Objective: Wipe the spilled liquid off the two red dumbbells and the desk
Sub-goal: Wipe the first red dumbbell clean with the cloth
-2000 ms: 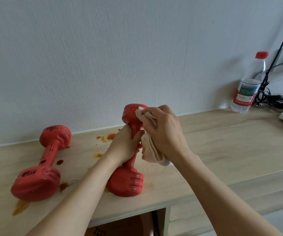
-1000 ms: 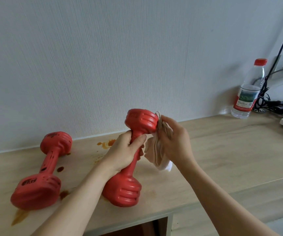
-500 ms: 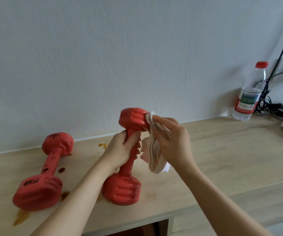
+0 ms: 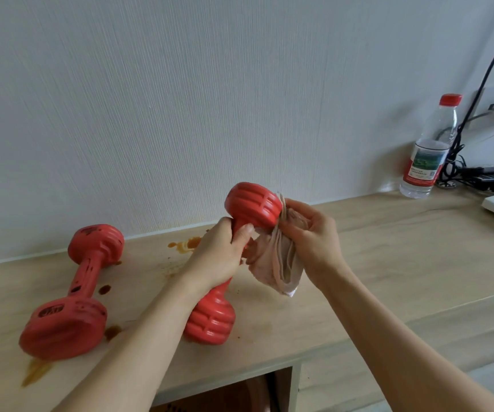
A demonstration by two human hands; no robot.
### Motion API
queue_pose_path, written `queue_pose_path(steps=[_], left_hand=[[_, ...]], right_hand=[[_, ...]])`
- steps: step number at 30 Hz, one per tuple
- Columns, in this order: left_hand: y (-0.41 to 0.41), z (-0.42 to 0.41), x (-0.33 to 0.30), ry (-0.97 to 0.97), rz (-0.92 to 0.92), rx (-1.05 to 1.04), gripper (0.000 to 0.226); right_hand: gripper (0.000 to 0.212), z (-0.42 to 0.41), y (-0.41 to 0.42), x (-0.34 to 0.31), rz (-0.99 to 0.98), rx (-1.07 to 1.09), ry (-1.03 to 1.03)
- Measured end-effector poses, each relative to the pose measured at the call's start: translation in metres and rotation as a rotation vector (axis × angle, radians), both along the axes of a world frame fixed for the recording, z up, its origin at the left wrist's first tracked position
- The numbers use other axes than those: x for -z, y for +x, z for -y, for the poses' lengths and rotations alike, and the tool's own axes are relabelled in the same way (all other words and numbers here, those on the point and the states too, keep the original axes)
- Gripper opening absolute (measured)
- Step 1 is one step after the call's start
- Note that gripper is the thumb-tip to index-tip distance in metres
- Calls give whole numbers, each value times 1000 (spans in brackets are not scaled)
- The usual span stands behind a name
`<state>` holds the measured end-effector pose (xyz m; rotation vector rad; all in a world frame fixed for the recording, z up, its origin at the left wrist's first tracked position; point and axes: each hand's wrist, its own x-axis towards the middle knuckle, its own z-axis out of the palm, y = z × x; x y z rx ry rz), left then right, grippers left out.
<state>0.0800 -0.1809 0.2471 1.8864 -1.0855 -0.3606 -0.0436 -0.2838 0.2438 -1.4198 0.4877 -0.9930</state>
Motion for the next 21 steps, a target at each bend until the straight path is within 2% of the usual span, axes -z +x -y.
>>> queue_pose_path(steps=[3, 6, 8, 10, 12, 15, 19, 21], left_hand=[[-3, 0, -3, 2, -8, -35, 27], [-4, -3, -6, -84, -107, -22, 29], [-6, -7, -4, -114, -181, 33, 29], [-8, -8, -3, -101, -177, 100, 29], [-9, -8, -4, -131, -193, 112, 27], [-8, -4, -6, -240, -289, 62, 28], [-4, -4, -6, -269, -388, 59, 29], [-9, -5, -5, -261, -399, 127, 28]], right_hand=[[41, -13, 5, -6, -96, 86, -214], [52, -23, 12, -8, -149, 95, -421], [55, -19, 11, -12, -123, 50, -336], [57, -11, 7, -14, -58, -22, -178], [56, -7, 6, -16, -25, -47, -116], [53, -12, 7, -20, -48, 4, -167], [52, -20, 7, -17, -178, 59, -348], [55, -16, 4, -19, -124, 37, -314]])
